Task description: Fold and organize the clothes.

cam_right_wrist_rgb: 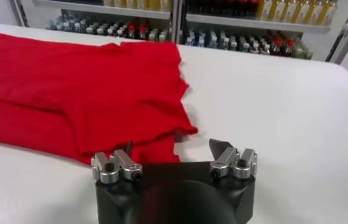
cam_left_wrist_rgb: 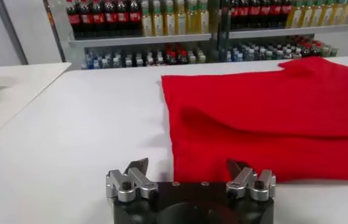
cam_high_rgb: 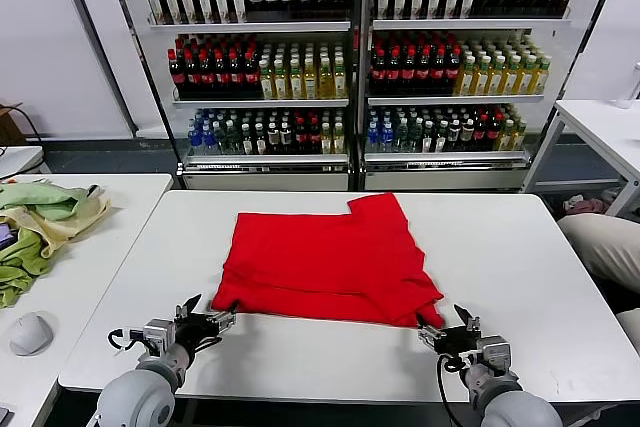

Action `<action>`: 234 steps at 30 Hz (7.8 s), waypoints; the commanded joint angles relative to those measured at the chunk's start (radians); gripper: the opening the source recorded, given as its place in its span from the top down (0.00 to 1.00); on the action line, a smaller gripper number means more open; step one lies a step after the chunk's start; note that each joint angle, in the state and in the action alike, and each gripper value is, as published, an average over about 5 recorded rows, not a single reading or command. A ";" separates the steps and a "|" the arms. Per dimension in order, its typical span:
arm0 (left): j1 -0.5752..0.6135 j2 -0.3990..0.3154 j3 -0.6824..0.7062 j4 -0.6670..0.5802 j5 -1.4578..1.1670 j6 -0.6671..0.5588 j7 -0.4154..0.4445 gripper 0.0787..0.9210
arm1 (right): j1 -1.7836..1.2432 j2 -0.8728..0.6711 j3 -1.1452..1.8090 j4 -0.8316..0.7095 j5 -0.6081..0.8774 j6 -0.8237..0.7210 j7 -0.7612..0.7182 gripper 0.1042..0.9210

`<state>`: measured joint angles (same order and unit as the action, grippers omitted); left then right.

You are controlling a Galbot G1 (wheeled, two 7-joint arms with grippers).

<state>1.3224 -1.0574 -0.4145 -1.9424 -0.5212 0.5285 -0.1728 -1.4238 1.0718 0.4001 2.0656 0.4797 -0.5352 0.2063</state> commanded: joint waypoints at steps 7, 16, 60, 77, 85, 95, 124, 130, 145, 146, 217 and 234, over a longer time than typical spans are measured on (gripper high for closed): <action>-0.005 0.002 0.005 0.030 0.003 0.019 0.006 0.31 | 0.014 0.025 -0.035 -0.033 0.035 -0.001 0.003 0.35; -0.002 -0.012 0.012 0.027 0.007 0.015 0.020 0.61 | 0.012 0.028 -0.032 -0.031 0.033 -0.003 -0.001 0.66; 0.300 0.079 -0.167 -0.432 0.130 -0.011 -0.029 0.46 | 0.100 -0.050 0.022 0.202 0.034 -0.045 0.020 0.33; -0.393 0.130 0.074 0.242 -0.077 -0.013 0.161 0.12 | 0.816 0.130 -0.289 -0.528 0.017 -0.043 0.017 0.12; -0.558 0.091 0.178 0.468 -0.016 -0.017 0.244 0.12 | 0.955 0.283 -0.298 -0.818 -0.024 -0.039 0.014 0.12; -0.603 0.058 0.191 0.618 0.066 -0.039 0.318 0.12 | 0.958 0.358 -0.276 -0.965 -0.105 0.011 0.011 0.12; -0.590 0.038 0.150 0.665 0.077 -0.063 0.449 0.41 | 0.947 0.398 -0.233 -1.066 -0.094 0.055 0.006 0.45; -0.576 0.033 0.148 0.667 0.077 -0.074 0.479 0.62 | 0.945 0.395 -0.233 -1.064 -0.095 0.070 -0.002 0.66; -0.514 0.075 0.107 0.542 -0.050 -0.118 0.454 1.00 | 0.724 0.224 -0.245 -0.489 0.040 -0.030 0.055 0.98; -0.495 0.084 0.100 0.519 -0.070 -0.116 0.451 1.00 | 0.702 0.209 -0.240 -0.449 0.047 -0.034 0.062 0.98; 0.035 0.227 -0.199 -0.011 -0.022 0.056 0.505 1.00 | 0.196 0.101 -0.119 -0.088 -0.113 -0.037 0.020 0.98; 0.110 0.203 -0.248 -0.090 -0.109 0.055 0.290 0.62 | 0.110 0.084 -0.046 0.073 -0.185 -0.010 0.014 0.65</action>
<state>1.4083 -0.8238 -0.6333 -1.9848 -0.5711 0.5797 0.2528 -1.2705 1.1570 0.3190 2.0420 0.3315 -0.5644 0.2204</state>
